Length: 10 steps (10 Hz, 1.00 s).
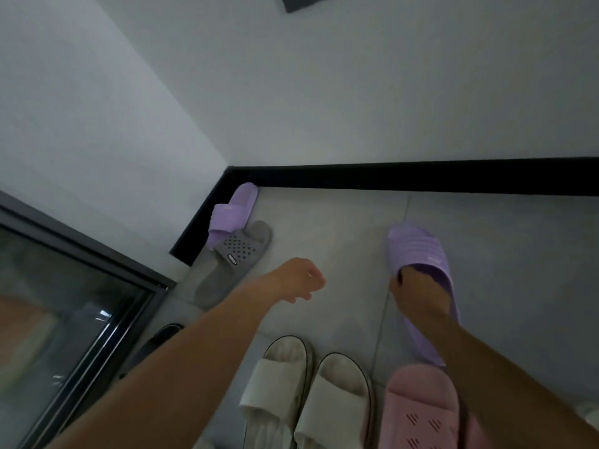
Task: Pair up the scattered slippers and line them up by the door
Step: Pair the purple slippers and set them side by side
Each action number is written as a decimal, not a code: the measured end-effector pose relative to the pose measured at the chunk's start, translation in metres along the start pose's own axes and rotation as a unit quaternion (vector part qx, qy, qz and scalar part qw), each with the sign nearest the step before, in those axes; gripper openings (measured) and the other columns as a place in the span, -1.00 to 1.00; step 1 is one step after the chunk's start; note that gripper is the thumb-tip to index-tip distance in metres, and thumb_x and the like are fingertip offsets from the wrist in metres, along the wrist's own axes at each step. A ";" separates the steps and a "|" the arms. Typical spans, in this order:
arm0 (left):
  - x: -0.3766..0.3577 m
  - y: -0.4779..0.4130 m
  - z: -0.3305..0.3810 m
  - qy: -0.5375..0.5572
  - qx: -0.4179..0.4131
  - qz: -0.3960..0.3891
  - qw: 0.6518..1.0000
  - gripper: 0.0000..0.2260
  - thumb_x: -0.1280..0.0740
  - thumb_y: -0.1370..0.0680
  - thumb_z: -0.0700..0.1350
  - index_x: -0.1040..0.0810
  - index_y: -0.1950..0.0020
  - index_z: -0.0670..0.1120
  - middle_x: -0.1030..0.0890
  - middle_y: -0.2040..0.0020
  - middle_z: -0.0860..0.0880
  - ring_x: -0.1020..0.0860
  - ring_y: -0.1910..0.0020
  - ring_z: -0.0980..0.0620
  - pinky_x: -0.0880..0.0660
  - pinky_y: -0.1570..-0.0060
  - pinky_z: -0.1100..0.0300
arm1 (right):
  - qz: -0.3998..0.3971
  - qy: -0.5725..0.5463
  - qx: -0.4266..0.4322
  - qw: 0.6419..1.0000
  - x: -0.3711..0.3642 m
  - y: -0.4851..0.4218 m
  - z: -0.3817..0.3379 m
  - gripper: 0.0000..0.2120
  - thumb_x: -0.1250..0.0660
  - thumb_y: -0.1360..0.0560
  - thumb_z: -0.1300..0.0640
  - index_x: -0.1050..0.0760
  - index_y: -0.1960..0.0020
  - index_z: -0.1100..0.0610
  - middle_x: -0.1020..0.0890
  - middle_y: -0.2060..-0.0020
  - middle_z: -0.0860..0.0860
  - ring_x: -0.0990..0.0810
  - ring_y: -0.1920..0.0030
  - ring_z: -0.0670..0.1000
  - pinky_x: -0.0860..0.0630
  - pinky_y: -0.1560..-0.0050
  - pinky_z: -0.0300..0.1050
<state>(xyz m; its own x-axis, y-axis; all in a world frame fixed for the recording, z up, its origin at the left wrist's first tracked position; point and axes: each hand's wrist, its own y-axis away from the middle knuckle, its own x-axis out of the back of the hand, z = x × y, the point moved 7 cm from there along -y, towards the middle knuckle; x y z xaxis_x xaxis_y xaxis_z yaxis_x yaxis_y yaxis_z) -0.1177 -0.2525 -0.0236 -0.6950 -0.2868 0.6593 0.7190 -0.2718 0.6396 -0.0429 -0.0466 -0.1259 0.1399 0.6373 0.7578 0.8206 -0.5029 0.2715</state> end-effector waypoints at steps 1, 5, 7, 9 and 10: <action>0.014 -0.013 -0.012 0.004 -0.002 0.007 1.000 -0.89 -0.29 -0.55 -0.05 -0.49 -0.02 -0.04 -0.54 0.01 -0.02 -0.57 0.16 0.04 -0.40 0.33 0.27 | 0.031 -0.018 0.012 0.999 0.010 -0.001 -0.009 -0.72 -0.19 -0.56 0.12 -0.48 -0.15 0.29 -0.58 -0.12 0.24 -0.56 -0.11 0.21 -0.48 -0.13 0.02; 0.098 -0.108 -0.038 0.085 -0.099 0.075 0.989 -0.74 -0.30 -0.54 -0.10 -0.47 -0.22 -0.12 -0.55 -0.06 -0.06 -0.58 0.08 -0.02 -0.48 0.29 0.18 | 0.092 -0.184 0.016 0.978 -0.019 0.006 -0.143 -0.69 -0.28 -0.49 0.14 -0.30 0.39 0.05 -0.43 0.47 -0.08 -0.40 0.43 -0.04 -0.30 0.43 -0.21; 0.205 -0.166 -0.105 0.006 -0.090 0.143 0.986 -0.85 -0.24 -0.56 -0.20 -0.58 0.04 -0.24 -0.59 0.01 -0.24 -0.54 -0.11 -0.22 -0.43 -0.01 0.12 | 0.026 -0.147 0.017 0.989 -0.077 -0.007 -0.198 -0.84 -0.25 -0.54 0.11 -0.43 0.21 0.11 -0.52 0.32 0.05 -0.45 0.28 0.06 -0.35 0.23 -0.14; 0.270 -0.236 -0.173 -0.145 -0.037 0.162 0.975 -0.48 -0.27 -0.56 -0.08 -0.23 -0.47 -0.17 -0.23 -0.47 -0.17 -0.35 -0.35 -0.20 -0.37 -0.29 -0.07 | -0.004 -0.141 0.014 0.990 -0.126 -0.022 -0.247 -0.78 -0.17 -0.44 -0.05 -0.40 0.26 0.06 -0.47 0.35 -0.02 -0.42 0.31 0.01 -0.30 0.33 -0.20; 0.261 -0.253 -0.185 -0.239 -0.054 0.121 0.962 -0.48 -0.27 -0.56 0.00 -0.24 -0.45 -0.18 -0.29 -0.41 -0.23 -0.39 -0.30 -0.23 -0.40 -0.23 -0.04 | 0.020 -0.101 0.023 0.994 -0.135 -0.031 -0.259 -0.77 -0.24 -0.46 0.03 -0.36 0.28 0.15 -0.44 0.35 0.03 -0.34 0.35 -0.01 -0.14 0.32 -0.23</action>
<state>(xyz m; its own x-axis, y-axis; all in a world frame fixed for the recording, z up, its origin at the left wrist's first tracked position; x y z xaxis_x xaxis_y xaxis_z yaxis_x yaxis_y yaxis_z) -0.4802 -0.4287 -0.0866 -0.4115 0.0943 0.9065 0.8382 -0.3516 0.4170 -0.2306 -0.2688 -0.0828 0.2787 0.7237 0.6313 0.8356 -0.5068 0.2121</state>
